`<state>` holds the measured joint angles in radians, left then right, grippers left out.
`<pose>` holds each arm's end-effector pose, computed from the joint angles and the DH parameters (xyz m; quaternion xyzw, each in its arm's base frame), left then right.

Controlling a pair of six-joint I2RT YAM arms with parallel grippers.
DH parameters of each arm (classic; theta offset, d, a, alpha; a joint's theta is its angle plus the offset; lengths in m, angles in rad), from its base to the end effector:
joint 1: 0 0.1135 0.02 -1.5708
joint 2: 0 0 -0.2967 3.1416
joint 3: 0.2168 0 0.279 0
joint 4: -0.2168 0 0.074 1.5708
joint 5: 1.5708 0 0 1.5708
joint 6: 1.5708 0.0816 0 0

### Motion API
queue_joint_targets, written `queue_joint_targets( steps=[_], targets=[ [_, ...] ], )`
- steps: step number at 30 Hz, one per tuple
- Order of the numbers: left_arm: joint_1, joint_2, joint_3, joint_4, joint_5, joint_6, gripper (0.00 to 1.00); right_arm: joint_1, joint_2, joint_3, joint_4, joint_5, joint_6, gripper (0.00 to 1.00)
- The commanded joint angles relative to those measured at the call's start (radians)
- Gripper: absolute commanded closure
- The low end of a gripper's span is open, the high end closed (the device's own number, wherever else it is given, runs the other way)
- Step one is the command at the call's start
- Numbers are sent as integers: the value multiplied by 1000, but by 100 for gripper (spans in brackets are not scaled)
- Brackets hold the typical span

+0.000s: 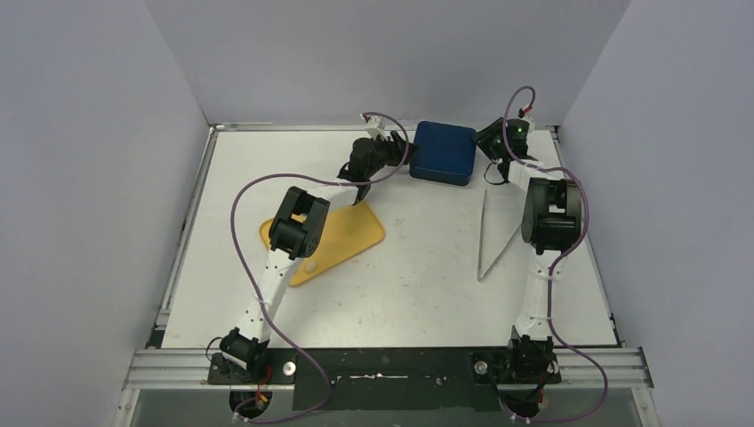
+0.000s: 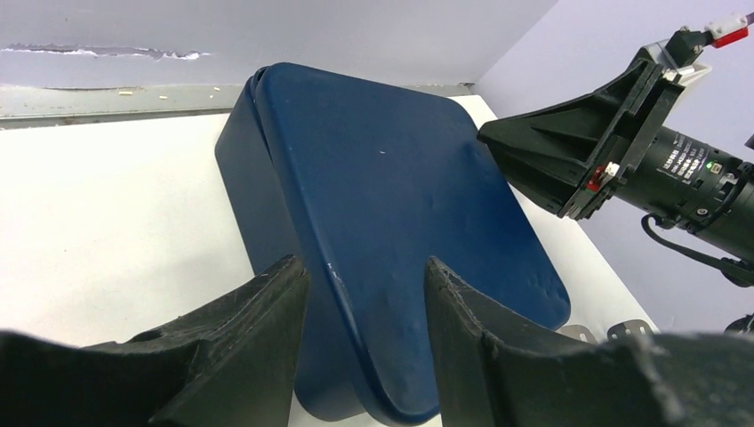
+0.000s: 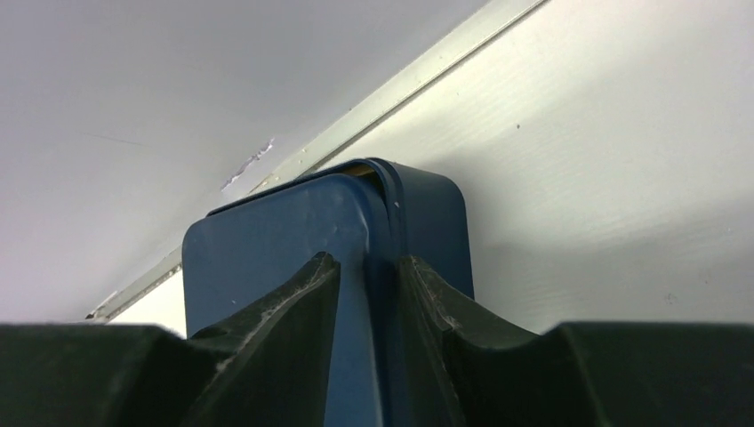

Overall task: Pack the chocolate
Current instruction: Close the box lid on the packing box.

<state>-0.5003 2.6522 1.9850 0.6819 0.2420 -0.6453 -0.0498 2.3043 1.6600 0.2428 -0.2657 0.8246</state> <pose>0.5928 -0.3463 0.1338 0.0353 0.7012 -0.4544 0.5483 0.6134 -0.0091 0.1585 0.2837 0.7798 0.3089 0.4648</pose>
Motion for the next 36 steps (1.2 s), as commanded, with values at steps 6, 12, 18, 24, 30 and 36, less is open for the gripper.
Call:
queue_joint_targets(
  steps=[6,12,18,24,30,36],
  targets=[
    [-1,32,83,35,13,19,53,16,-37,107,-91,31,-132,52],
    [-4,17,62,28,8,30,54,15,-116,16,-202,56,-203,51],
    [-9,0,37,25,11,37,56,17,-147,-63,-184,2,-208,56],
    [-11,-6,33,6,11,55,59,19,-167,-92,-164,-1,-213,54],
    [-13,-4,35,-3,8,66,59,17,-207,-96,-155,7,-236,50],
    [-15,-21,15,-12,5,78,59,18,-244,-151,-179,2,-247,48]
  ],
)
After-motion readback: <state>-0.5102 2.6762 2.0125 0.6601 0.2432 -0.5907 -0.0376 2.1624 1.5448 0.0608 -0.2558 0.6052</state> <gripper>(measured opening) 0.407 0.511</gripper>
